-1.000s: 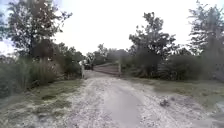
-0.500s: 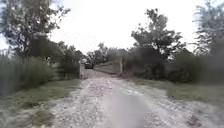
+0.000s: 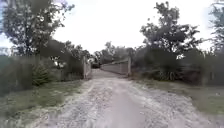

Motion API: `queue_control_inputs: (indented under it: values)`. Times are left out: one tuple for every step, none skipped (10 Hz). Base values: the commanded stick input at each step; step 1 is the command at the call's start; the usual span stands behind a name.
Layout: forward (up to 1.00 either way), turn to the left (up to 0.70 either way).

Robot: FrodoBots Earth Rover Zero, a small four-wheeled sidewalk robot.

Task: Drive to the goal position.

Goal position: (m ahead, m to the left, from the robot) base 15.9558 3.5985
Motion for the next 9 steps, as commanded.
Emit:
queue_control_inputs:
  values:
    - [1.00, 0.00]
    - [1.00, 0.00]
    - [1.00, 0.00]
    - [1.00, 0.00]
    - [1.00, 0.00]
    - [1.00, 0.00]
    - [1.00, 0.00]
    - [1.00, 0.00]
    - [1.00, 0.00]
